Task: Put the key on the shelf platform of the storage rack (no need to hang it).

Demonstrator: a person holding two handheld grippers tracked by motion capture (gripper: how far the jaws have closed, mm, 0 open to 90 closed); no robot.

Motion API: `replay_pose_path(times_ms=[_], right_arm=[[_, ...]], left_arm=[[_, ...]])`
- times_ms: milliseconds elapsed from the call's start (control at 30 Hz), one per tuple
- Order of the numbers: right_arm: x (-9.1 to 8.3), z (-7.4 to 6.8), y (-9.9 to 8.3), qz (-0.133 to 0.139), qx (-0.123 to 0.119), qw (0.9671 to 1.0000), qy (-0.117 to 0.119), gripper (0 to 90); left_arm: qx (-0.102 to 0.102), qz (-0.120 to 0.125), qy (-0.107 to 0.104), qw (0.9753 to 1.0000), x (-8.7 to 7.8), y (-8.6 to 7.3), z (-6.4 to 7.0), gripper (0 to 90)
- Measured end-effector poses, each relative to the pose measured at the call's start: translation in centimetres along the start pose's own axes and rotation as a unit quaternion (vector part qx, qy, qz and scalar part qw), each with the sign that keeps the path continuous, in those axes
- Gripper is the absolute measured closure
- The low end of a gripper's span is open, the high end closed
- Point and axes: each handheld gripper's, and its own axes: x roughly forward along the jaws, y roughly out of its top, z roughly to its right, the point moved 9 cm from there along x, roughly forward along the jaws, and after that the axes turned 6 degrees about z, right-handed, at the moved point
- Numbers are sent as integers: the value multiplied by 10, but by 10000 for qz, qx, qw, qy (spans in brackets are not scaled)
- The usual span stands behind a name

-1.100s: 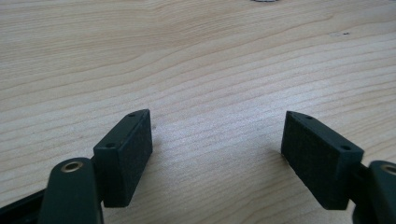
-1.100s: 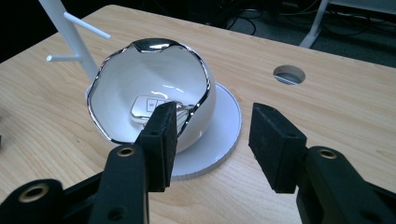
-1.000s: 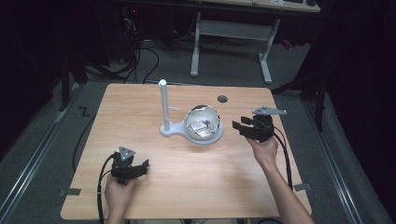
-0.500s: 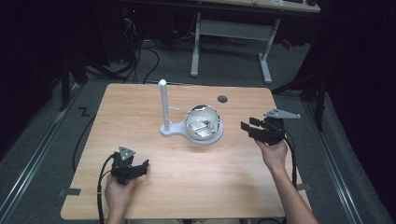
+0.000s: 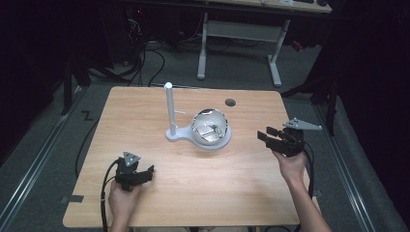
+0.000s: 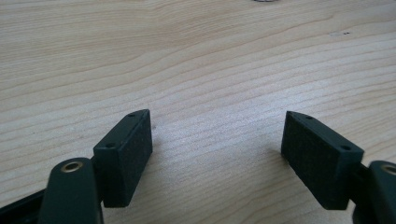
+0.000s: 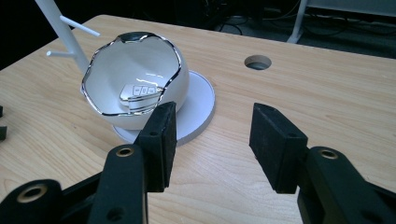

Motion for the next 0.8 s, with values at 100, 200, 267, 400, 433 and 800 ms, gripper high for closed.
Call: replay_pose_path(times_ms=[100,200,267,400,433,800], right_arm=[[-4,0,-4,8,20,10000,13,518],[-8,2,-8,-2,61,10000,6,520],[-12,2,-9,20,104,9999,4,521],[-17,2,-14,44,124,9999,13,521],[-19,2,-15,55,144,9999,10,521],[-23,-4,-28,103,295,9994,126,521]], left_arm=[[4,-2,4,10000,0,0,0,249],[-2,-1,2,10000,0,0,0,249],[3,0,5,10000,0,0,0,249],[3,-1,4,10000,0,0,0,249],[4,-1,5,10000,0,0,0,249],[8,-1,-8,10000,0,0,0,245]])
